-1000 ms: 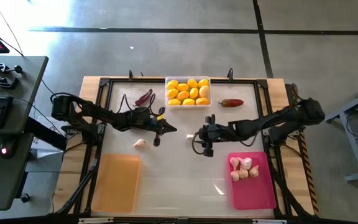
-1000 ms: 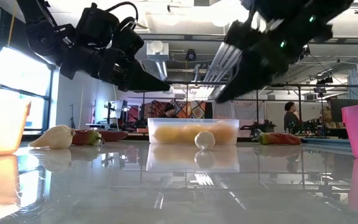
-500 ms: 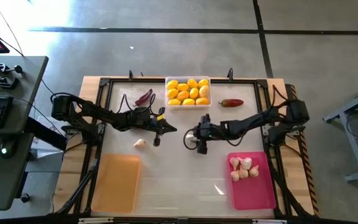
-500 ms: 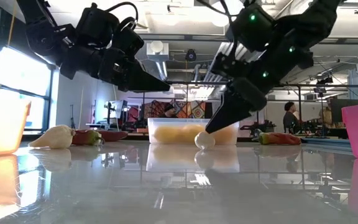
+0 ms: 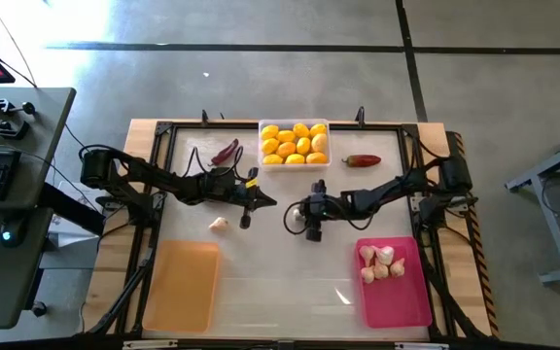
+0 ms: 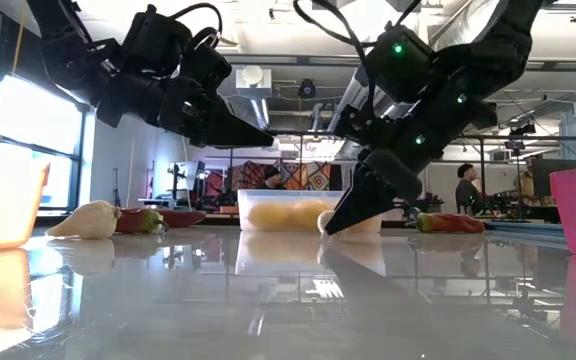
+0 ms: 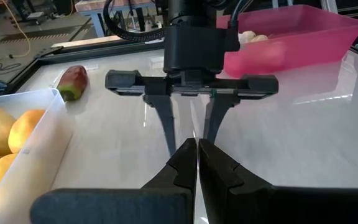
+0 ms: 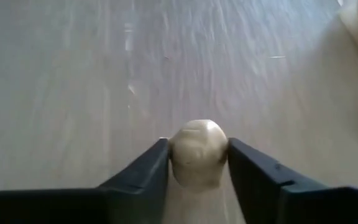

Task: Sort produce into baskets
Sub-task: Put the right garlic into the pink bin

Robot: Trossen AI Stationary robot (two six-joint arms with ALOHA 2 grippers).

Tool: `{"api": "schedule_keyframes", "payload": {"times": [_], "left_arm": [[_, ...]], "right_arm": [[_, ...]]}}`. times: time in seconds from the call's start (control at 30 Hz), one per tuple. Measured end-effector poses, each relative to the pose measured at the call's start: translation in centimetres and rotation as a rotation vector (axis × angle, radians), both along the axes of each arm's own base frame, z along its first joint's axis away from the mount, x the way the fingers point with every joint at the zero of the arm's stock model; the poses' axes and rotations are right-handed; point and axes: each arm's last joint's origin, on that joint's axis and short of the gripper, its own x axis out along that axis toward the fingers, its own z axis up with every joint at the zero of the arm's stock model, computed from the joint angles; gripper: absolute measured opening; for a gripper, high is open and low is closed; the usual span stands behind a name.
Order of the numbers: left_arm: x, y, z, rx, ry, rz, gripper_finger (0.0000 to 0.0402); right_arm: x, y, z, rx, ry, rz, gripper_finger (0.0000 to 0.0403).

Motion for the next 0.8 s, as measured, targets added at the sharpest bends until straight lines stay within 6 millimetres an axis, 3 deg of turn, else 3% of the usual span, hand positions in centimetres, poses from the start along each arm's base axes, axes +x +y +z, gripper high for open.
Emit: {"api": "schedule_keyframes", "payload": {"times": [0.17, 0.27, 0.5, 0.8], "left_arm": [[0.0, 0.0, 0.0, 0.0, 0.001, 0.0, 0.0003], [0.0, 0.0, 0.0, 0.0, 0.002, 0.0, 0.0003], [0.0, 0.0, 0.0, 0.007, 0.002, -0.003, 0.0003], [0.0, 0.0, 0.0, 0.009, 0.001, -0.003, 0.0003]], "right_arm": [[-0.2, 0.3, 1.1, 0.044, -0.014, 0.054, 0.0068], [-0.8, 1.0, 2.5, 0.054, -0.019, 0.087, 0.0046], [-3.8, 3.6, 6.7, 0.147, -0.008, 0.081, 0.0059], [-10.4, 8.4, 10.1, 0.428, 0.147, -0.037, 0.0061]]}}
